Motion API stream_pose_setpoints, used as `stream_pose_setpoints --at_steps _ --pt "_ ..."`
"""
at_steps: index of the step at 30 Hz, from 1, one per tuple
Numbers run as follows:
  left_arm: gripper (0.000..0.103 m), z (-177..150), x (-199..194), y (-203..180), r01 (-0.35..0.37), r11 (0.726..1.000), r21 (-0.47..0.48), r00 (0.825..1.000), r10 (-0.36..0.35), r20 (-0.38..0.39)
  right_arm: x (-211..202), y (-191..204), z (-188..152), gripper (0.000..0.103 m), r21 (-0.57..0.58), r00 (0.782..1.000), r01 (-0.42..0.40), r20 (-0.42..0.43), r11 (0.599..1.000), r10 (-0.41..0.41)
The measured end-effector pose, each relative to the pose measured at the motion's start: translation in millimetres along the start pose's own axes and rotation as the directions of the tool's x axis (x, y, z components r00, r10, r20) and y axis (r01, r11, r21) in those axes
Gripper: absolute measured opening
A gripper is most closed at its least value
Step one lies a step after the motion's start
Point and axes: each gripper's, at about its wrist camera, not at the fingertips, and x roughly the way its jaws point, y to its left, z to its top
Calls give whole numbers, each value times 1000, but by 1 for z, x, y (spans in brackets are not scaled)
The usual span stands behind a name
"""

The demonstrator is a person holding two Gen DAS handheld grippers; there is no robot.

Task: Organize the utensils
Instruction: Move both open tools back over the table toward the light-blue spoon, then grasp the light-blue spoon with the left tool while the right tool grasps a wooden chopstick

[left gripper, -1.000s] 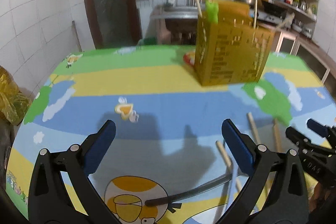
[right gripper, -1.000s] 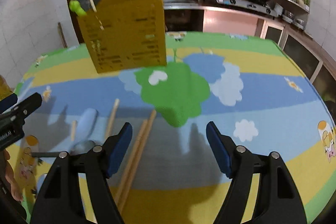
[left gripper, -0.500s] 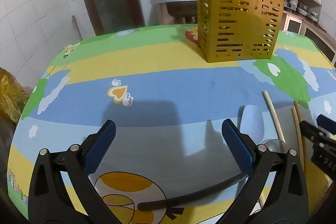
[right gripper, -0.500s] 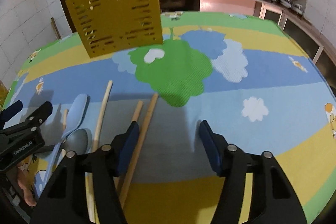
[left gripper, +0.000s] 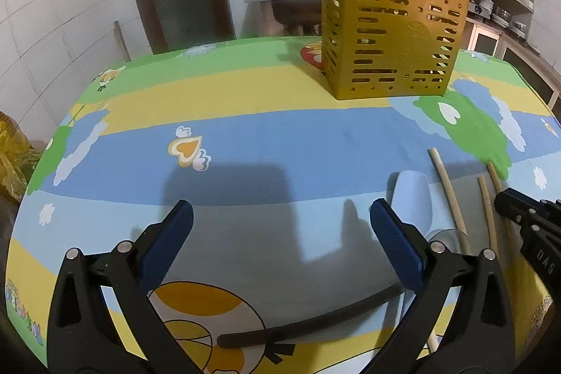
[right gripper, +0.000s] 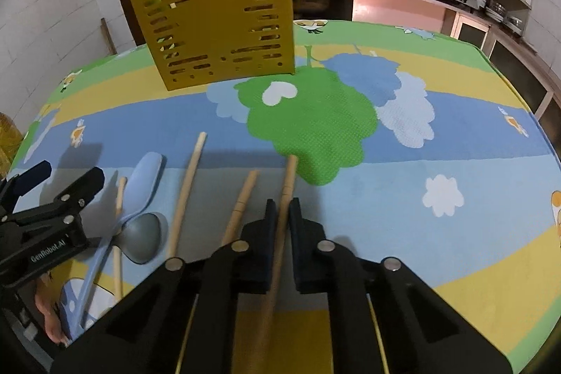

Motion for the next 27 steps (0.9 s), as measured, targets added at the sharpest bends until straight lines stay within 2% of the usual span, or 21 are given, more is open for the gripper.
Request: stream_pose_setpoints --at_steps 8,12,18,20,23,27 --pt "98 5 0 -14 65 998 -9 997 -65 -37 3 -37 7 6 36 1000 12 4 999 -12" --pt "98 10 2 -31 75 997 31 996 -73 -45 4 -46 9 6 27 999 27 17 999 -27" --pt "97 12 12 -53 93 992 79 993 -87 -83 6 -53 11 7 40 1000 1 24 999 -2" --pt "94 13 14 -59 101 990 94 991 -92 -94 7 -55 12 7 45 1000 10 26 999 -11" --pt "79 14 20 -65 121 988 98 986 -108 -129 7 -57 12 7 54 1000 13 24 998 -14" --pt "72 14 22 -65 144 986 82 981 -131 -141 7 -58 12 7 64 1000 9 18 998 -11"
